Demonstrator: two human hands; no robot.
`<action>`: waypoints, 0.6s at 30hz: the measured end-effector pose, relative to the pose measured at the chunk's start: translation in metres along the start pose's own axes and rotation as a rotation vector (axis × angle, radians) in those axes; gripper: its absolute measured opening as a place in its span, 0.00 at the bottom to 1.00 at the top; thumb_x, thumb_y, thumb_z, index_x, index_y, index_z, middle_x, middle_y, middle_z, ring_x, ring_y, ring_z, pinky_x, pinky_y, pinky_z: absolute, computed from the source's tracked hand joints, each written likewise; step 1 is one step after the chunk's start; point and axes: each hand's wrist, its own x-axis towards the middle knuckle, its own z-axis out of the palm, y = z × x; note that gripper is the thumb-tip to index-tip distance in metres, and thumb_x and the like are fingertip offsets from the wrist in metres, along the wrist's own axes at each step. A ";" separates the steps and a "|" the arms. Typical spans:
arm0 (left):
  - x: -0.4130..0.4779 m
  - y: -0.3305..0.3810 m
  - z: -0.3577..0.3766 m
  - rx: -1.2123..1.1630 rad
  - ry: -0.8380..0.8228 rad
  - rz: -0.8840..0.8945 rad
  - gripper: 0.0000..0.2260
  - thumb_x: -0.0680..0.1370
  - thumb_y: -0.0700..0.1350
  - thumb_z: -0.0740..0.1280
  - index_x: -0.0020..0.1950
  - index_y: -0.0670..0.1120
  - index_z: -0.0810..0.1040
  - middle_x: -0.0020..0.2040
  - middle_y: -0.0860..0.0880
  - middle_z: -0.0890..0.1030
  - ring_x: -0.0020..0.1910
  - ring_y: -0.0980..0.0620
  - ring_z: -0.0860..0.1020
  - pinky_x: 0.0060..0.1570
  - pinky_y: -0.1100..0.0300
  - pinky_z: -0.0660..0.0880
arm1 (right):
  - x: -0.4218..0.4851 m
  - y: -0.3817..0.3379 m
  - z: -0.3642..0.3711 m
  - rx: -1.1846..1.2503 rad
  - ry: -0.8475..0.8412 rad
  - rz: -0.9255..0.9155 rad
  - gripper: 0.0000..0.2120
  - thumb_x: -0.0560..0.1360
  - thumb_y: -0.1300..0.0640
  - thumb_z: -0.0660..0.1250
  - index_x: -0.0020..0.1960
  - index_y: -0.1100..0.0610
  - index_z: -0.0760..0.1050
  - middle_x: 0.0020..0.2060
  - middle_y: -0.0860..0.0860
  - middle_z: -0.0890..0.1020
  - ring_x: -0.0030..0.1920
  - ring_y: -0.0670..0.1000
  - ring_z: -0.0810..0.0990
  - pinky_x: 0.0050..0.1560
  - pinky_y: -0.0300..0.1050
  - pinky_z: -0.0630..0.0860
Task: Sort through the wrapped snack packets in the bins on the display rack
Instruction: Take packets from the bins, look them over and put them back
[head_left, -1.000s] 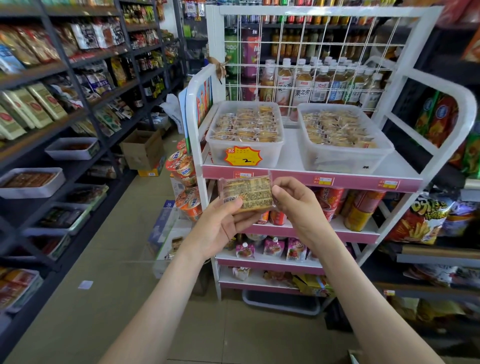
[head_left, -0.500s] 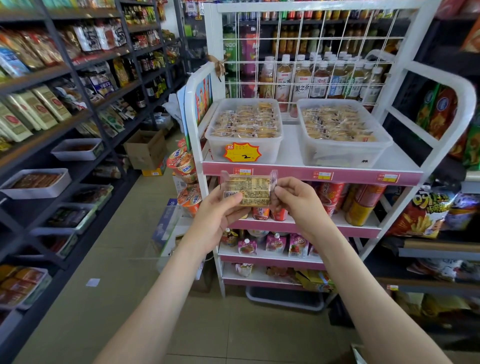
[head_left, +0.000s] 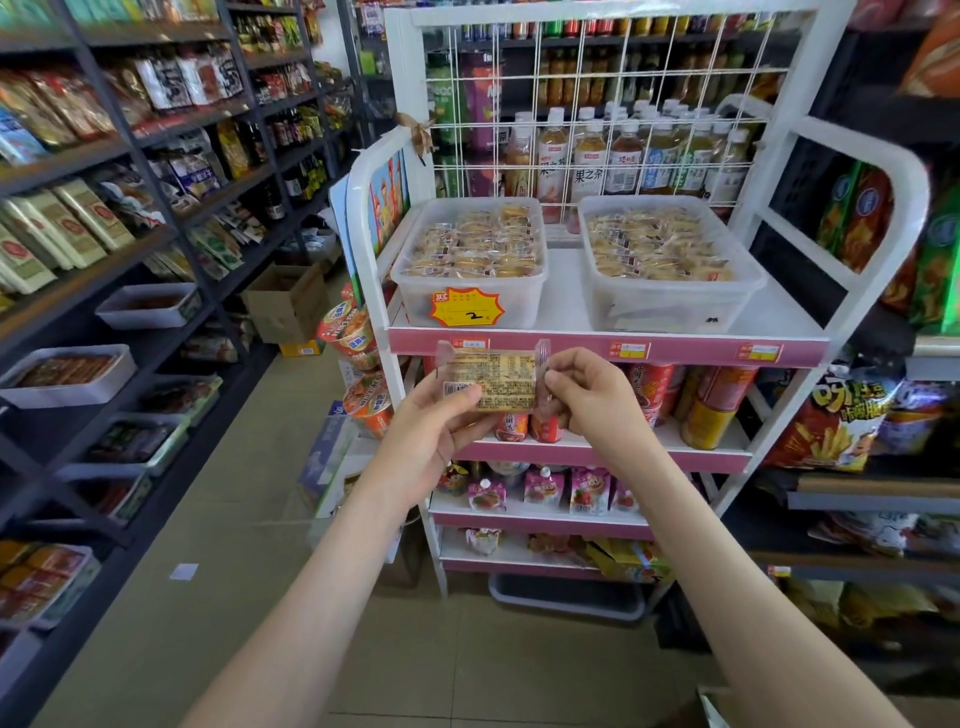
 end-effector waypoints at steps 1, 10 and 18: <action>0.002 0.002 0.004 0.002 -0.001 0.005 0.13 0.78 0.34 0.64 0.61 0.42 0.76 0.54 0.45 0.84 0.53 0.47 0.83 0.47 0.59 0.80 | 0.003 0.000 -0.003 -0.022 -0.002 -0.007 0.08 0.79 0.65 0.61 0.45 0.55 0.74 0.34 0.52 0.79 0.30 0.50 0.75 0.32 0.46 0.71; 0.044 0.042 0.062 0.781 0.154 0.465 0.17 0.77 0.43 0.70 0.63 0.59 0.74 0.54 0.63 0.79 0.52 0.68 0.76 0.53 0.70 0.73 | 0.032 -0.049 -0.021 -0.175 -0.118 -0.319 0.15 0.78 0.53 0.65 0.64 0.47 0.69 0.51 0.35 0.76 0.49 0.30 0.76 0.48 0.27 0.73; 0.109 0.095 0.061 1.232 -0.077 0.502 0.28 0.81 0.40 0.62 0.77 0.57 0.57 0.69 0.58 0.69 0.58 0.62 0.74 0.56 0.70 0.71 | 0.131 -0.088 -0.006 0.022 -0.047 -0.392 0.11 0.80 0.60 0.61 0.62 0.54 0.71 0.53 0.53 0.81 0.50 0.51 0.83 0.55 0.54 0.79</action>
